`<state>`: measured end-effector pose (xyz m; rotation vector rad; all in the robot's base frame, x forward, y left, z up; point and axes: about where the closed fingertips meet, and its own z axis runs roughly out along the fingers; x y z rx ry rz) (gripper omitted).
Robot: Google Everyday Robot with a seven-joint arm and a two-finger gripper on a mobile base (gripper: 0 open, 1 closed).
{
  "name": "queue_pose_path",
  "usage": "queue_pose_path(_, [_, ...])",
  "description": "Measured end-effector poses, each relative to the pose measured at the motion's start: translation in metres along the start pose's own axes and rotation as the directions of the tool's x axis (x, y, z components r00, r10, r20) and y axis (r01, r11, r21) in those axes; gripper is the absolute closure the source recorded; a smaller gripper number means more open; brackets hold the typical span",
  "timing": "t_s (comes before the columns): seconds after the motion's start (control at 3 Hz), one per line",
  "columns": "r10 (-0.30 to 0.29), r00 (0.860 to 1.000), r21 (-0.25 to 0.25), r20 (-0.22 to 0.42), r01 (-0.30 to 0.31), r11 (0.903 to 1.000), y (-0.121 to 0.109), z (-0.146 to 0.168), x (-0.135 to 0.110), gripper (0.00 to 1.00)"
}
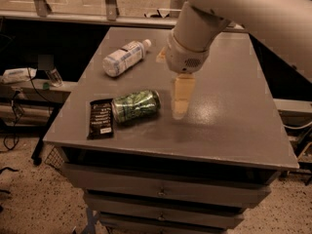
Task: Move green can near rxbar chocolate
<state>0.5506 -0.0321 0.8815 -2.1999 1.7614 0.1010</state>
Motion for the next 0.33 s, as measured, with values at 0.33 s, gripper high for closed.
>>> queue_pose_path(0.33, [0.092, 0.990, 0.063, -0.108, -0.086, 0.9943, -0.0027, -0.0352, 0.0491, 0.00])
